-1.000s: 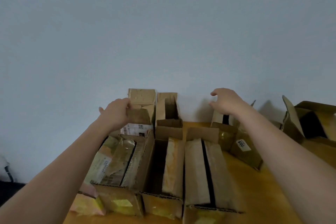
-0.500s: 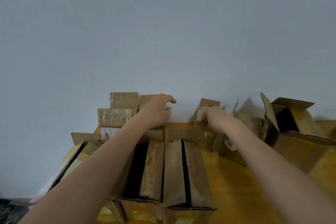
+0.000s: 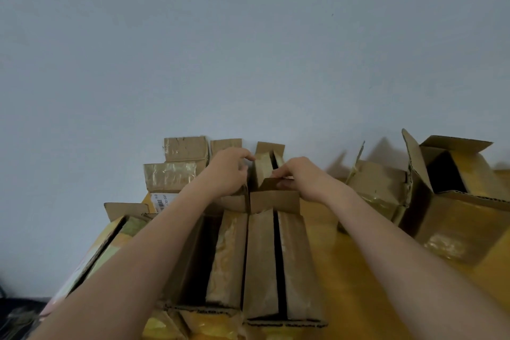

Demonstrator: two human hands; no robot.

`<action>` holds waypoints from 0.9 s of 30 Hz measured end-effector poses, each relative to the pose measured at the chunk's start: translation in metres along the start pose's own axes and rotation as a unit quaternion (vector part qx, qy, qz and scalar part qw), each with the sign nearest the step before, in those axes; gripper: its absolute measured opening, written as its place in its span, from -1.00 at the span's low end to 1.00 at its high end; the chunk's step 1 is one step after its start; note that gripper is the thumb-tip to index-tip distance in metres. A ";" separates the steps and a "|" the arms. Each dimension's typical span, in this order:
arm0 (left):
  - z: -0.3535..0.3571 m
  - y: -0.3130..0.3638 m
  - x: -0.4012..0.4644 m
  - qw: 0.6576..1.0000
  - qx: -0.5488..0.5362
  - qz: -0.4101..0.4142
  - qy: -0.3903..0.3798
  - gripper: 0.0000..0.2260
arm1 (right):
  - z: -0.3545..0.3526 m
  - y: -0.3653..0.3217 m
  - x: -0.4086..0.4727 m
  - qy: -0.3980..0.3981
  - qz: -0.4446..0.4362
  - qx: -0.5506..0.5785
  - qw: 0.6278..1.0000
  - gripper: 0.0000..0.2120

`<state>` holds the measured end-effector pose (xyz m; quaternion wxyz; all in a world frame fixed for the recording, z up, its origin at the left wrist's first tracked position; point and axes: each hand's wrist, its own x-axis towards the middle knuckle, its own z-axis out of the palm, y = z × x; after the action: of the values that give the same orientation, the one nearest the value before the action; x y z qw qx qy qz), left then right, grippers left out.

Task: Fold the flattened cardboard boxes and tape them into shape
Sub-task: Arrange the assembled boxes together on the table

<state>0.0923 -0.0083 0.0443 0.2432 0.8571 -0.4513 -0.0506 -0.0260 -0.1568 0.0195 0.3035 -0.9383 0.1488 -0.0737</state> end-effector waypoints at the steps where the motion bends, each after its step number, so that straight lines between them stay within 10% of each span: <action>1: 0.000 0.000 0.000 1.000 0.005 0.000 0.000 -0.69 | 0.000 0.000 0.000 -0.003 -0.001 0.003 1.000 -0.74; 15: -0.002 0.038 -0.005 0.996 0.089 0.025 -0.017 -0.66 | -0.041 0.007 -0.046 0.145 0.102 -0.244 0.953 -0.32; 19: 0.003 0.053 -0.009 0.995 0.089 0.036 -0.025 -0.65 | -0.046 0.023 -0.062 0.144 0.232 -0.191 0.943 -0.28; 27: 0.016 0.053 -0.007 0.981 0.185 0.033 -0.049 -0.44 | -0.025 0.041 -0.071 0.208 0.151 -0.130 0.958 -0.40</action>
<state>0.0436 -0.0333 0.0535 0.0597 0.8687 -0.4918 -0.0001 -0.1087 -0.1789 0.0117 0.1484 -0.9005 0.3564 -0.2001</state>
